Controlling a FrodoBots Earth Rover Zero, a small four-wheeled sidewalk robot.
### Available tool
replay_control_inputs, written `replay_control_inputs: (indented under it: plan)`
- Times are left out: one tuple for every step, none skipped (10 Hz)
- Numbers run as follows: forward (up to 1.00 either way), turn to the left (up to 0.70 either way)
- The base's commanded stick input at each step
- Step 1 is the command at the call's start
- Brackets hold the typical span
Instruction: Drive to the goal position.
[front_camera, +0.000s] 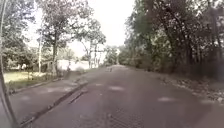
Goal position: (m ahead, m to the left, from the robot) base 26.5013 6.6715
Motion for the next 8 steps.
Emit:
replay_control_inputs:
  plan:
    - [0.7,0.0]
    - [0.7,0.0]
    - [0.7,0.0]
    - [0.7,0.0]
    - [0.7,0.0]
    - [0.7,0.0]
    - [0.7,0.0]
    - [0.7,0.0]
